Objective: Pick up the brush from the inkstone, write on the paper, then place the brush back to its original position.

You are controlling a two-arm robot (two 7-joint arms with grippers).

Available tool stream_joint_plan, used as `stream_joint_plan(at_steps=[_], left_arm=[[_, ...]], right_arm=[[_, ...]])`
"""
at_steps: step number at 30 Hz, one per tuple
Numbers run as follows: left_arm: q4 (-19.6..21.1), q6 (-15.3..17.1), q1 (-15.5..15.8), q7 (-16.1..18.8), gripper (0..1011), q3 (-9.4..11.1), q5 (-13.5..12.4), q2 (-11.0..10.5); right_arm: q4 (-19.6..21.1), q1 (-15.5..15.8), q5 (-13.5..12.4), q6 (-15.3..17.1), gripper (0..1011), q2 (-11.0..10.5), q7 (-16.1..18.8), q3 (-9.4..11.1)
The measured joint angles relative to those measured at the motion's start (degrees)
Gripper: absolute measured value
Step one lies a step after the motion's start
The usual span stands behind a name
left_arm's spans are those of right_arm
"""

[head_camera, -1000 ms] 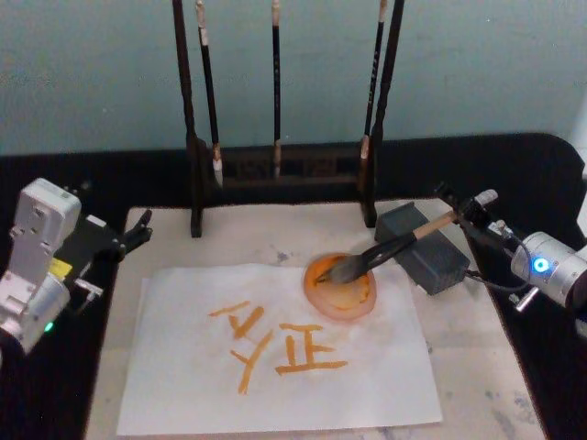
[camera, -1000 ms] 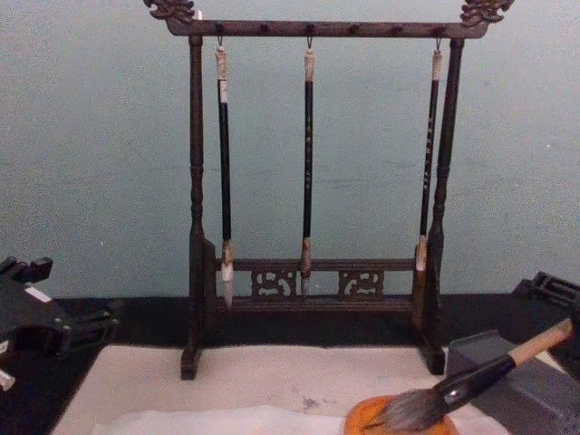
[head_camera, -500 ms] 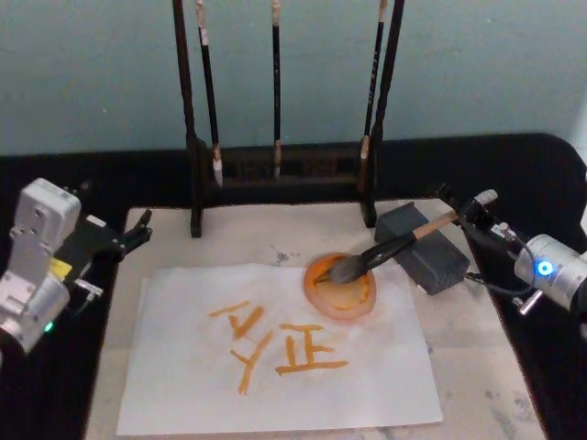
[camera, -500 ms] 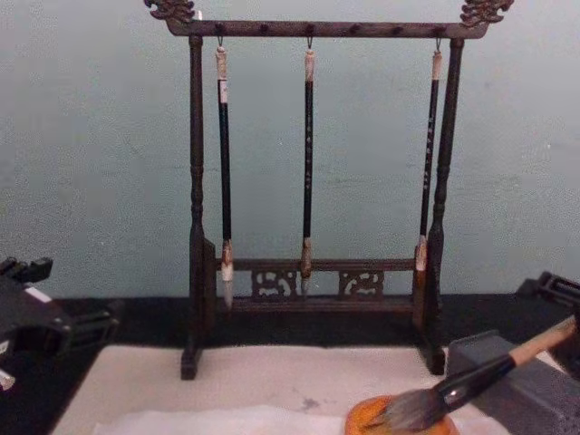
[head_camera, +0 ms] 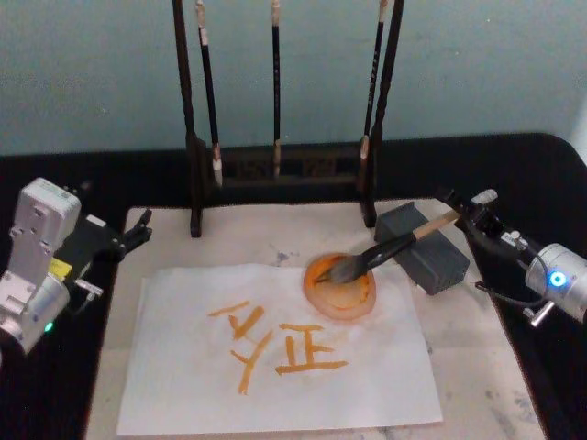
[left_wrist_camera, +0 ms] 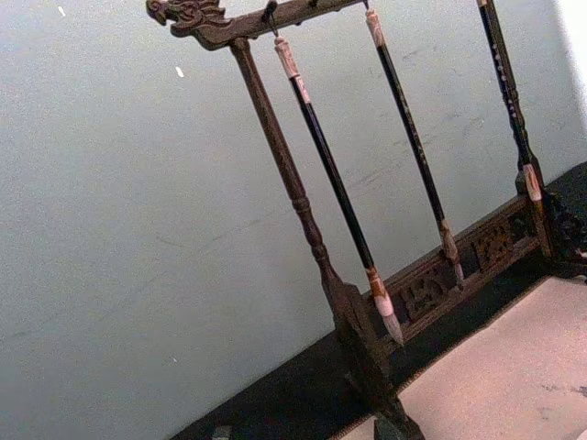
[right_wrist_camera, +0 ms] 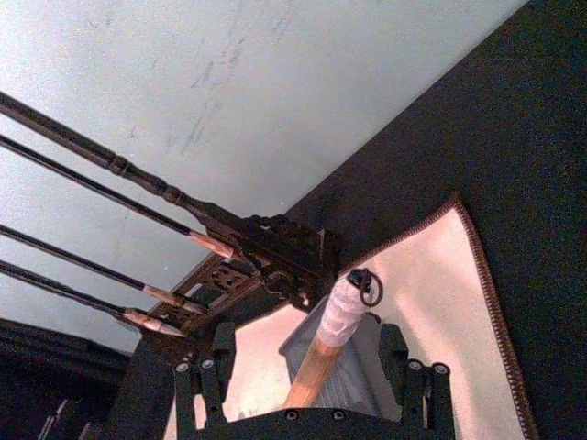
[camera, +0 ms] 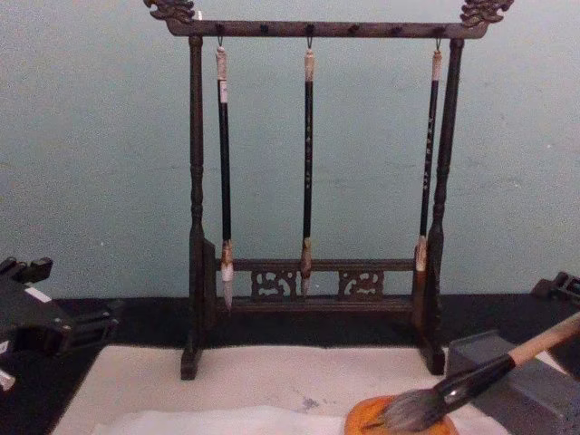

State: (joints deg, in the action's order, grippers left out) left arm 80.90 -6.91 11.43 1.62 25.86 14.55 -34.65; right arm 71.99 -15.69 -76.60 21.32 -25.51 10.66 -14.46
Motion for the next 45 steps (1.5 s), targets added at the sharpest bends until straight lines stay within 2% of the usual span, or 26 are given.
stream_joint_plan(at_steps=[15, 19, 22, 25, 28, 32, 33, 34, 41, 45], left_arm=[[0.0, 0.0, 0.0, 0.0, 1010, 0.0, 0.0, 0.0], [0.0, 0.0, 0.0, 0.0, 1010, 0.0, 0.0, 0.0], [0.0, 0.0, 0.0, 0.0, 1010, 0.0, 0.0, 0.0], [0.0, 0.0, 0.0, 0.0, 1009, 0.0, 0.0, 0.0], [0.0, 0.0, 0.0, 0.0, 1010, 0.0, 0.0, 0.0], [0.0, 0.0, 0.0, 0.0, 1010, 0.0, 0.0, 0.0], [0.0, 0.0, 0.0, 0.0, 1009, 0.0, 0.0, 0.0], [0.0, 0.0, 0.0, 0.0, 1010, 0.0, 0.0, 0.0], [0.0, 0.0, 0.0, 0.0, 1010, 0.0, 0.0, 0.0], [0.0, 0.0, 0.0, 0.0, 1010, 0.0, 0.0, 0.0]], right_arm=[[0.3, 0.2, 0.0, -0.3, 1000, -0.2, -0.1, -0.2], [0.2, 0.1, 0.0, -0.2, 903, -0.1, -0.1, -0.1], [0.2, 0.1, 0.0, -0.2, 874, -0.1, -0.1, -0.1], [0.1, 0.1, 0.0, -0.1, 730, -0.1, -0.1, -0.1], [0.1, 0.1, 0.0, -0.1, 674, -0.1, 0.0, -0.1], [0.1, 0.1, 0.1, -0.1, 531, 0.0, 0.0, -0.1], [0.1, 0.1, 0.1, -0.1, 469, 0.0, 0.0, -0.1], [0.1, 0.1, 0.1, -0.1, 469, 0.0, 0.0, -0.1], [0.0, 0.0, 0.1, -0.1, 222, 0.0, 0.0, -0.1], [0.0, 0.0, 0.1, -0.1, 180, 0.0, 0.0, -0.1]])
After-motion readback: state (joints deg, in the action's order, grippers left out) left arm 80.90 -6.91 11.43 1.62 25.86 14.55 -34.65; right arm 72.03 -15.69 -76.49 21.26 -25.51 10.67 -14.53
